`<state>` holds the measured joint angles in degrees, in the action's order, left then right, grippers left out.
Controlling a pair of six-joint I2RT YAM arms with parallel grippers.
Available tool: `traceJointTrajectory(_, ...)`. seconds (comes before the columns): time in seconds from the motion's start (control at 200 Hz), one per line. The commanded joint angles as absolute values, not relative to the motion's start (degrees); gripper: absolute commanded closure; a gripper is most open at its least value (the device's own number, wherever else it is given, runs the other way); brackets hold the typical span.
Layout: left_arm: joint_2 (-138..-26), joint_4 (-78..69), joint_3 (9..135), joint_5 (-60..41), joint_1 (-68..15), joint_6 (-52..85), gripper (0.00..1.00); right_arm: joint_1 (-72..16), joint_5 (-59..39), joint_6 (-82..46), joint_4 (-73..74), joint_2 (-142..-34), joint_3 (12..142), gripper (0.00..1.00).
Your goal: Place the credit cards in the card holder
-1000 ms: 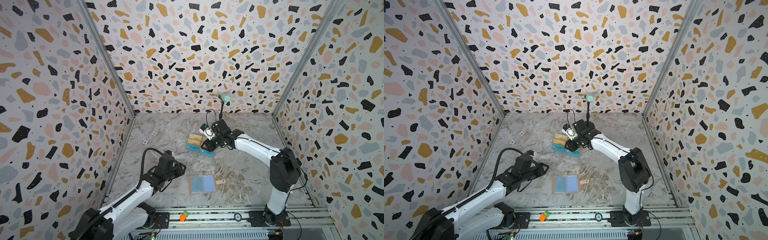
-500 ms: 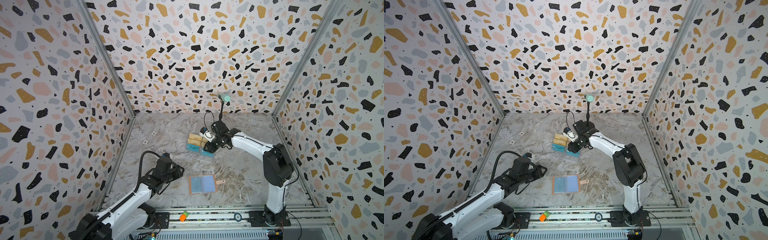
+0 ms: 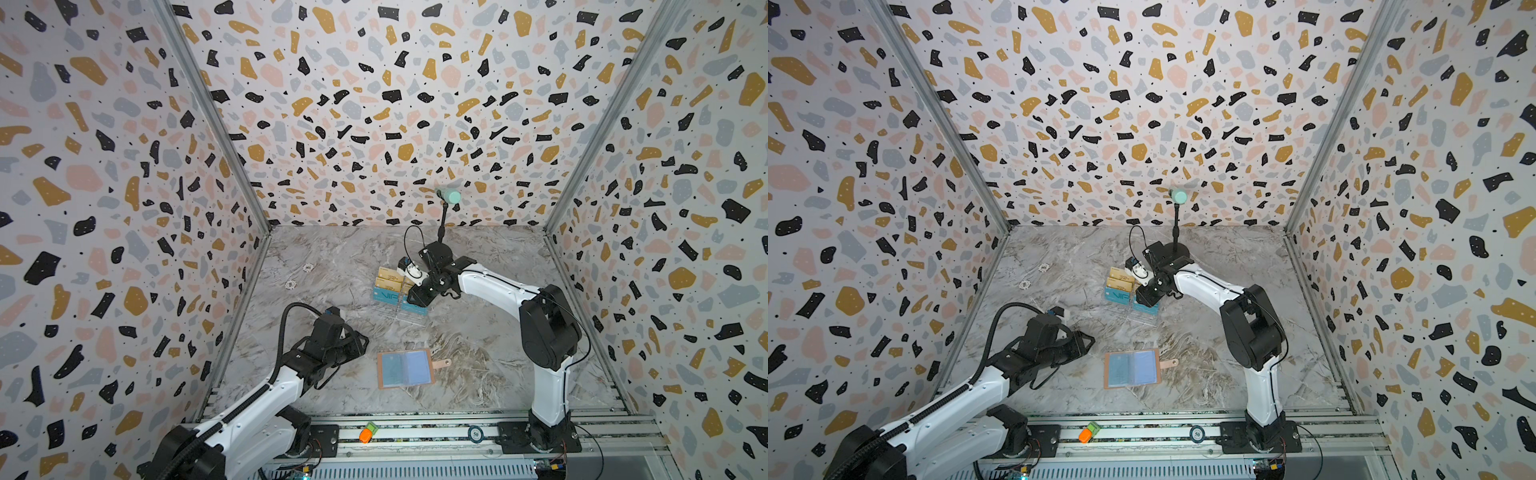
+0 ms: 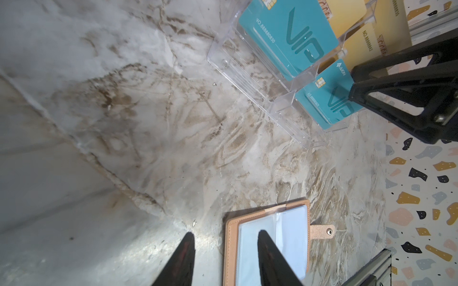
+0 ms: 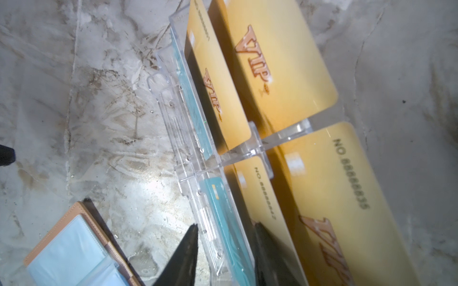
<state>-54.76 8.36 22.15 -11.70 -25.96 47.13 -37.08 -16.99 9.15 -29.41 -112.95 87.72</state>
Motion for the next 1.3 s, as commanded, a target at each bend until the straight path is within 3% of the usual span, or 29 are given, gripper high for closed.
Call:
traceJointTrajectory(0.0, -55.1, 7.7, 22.1, -12.7, -25.6, 46.4, 0.56, -37.9, -16.6, 10.0, -31.5, -113.7, 89.8, 0.63)
traceJointTrajectory(0.466, -56.1, 7.3, 22.1, -13.2, -25.4, 45.9, 0.55, -38.4, -14.8, 10.8, -32.3, -113.7, 90.3, 0.85)
traceJointTrajectory(1.291, -57.2, 7.5, 24.9, -14.0, -25.3, 46.3, 0.55, -38.7, -12.4, 14.3, -32.1, -111.4, 91.1, 1.00)
